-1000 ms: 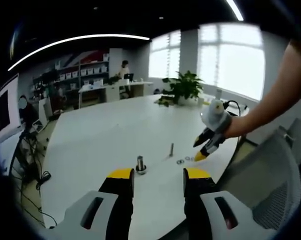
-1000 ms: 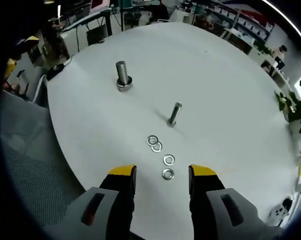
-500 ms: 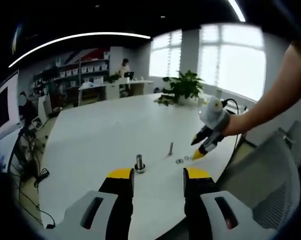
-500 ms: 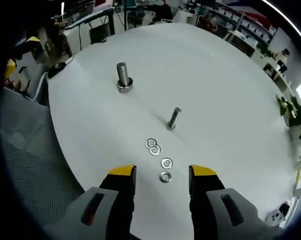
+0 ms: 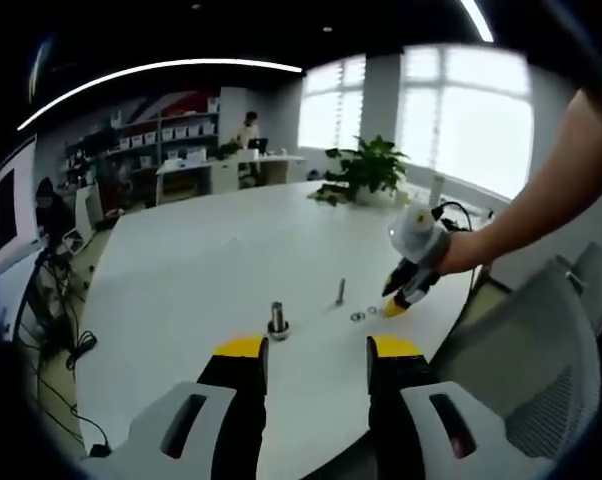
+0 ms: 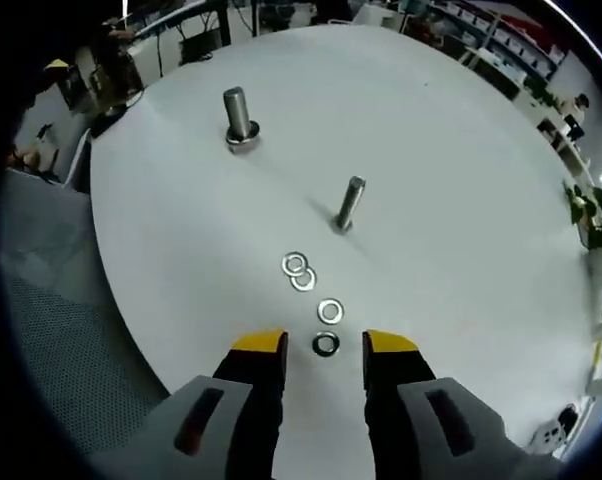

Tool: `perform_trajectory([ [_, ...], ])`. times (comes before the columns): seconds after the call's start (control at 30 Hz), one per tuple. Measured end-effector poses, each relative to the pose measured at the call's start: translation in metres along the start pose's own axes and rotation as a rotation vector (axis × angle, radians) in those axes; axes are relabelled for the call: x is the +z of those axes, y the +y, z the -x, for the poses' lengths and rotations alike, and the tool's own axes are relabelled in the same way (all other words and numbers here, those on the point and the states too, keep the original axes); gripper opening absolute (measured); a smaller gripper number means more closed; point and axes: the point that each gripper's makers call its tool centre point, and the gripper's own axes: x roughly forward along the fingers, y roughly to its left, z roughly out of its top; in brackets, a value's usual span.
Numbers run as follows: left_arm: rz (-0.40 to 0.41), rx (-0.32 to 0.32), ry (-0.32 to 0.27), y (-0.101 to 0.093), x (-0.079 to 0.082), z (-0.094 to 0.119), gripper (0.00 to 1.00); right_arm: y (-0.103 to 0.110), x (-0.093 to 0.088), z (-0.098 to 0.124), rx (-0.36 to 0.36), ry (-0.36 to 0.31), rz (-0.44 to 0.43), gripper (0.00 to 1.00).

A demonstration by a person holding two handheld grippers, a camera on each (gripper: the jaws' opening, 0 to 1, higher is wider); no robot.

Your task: Place the washer onto the threaded stud by aligning its center hole with the stud, sliding it down to the base, and recovering from edge contact or off-axis alignment until the washer reaches the visible bottom stop.

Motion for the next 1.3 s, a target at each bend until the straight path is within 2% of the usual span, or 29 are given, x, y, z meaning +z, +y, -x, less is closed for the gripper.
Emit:
perform_trajectory([
  [0.13,-0.003,-0.001,0.005,-0.001,0.0,0.0,0.38,-0.005,-0.009,-0.006,0.004,0.042,-0.023,0.31],
  [0.23,-0.005,-0.001,0.01,-0.001,-0.001,-0.001,0.38,-0.004,-0.012,-0.008,0.013,0.067,-0.021,0.26],
  [0.37,-0.002,0.001,0.009,0.0,-0.001,-0.001,0.38,-0.005,-0.015,-0.01,0.017,0.073,-0.033,0.26],
  [0.47,0.001,0.0,0.013,0.0,-0.002,-0.001,0.38,-0.005,-0.014,-0.008,0.026,0.056,-0.077,0.26],
  [0.57,-0.002,-0.002,0.022,-0.001,-0.004,-0.002,0.37,-0.005,-0.014,-0.01,0.036,0.056,-0.053,0.24],
  [0.6,-0.005,-0.001,0.028,-0.001,-0.005,-0.003,0.37,-0.001,-0.013,-0.01,0.058,0.057,-0.039,0.22],
  [0.93,-0.001,0.002,0.041,0.001,-0.008,-0.003,0.37,-0.002,-0.011,-0.011,0.074,0.073,0.005,0.17],
  [1.03,-0.008,-0.001,0.045,-0.001,-0.008,-0.004,0.37,0.001,-0.011,-0.011,0.077,0.081,0.075,0.16],
  [1.2,-0.01,0.002,0.054,0.0,-0.01,-0.004,0.37,0.0,-0.01,-0.011,0.091,0.076,0.059,0.16],
  [1.3,-0.012,0.006,0.056,0.0,-0.01,-0.004,0.37,-0.001,-0.01,-0.012,0.096,0.105,0.06,0.16],
])
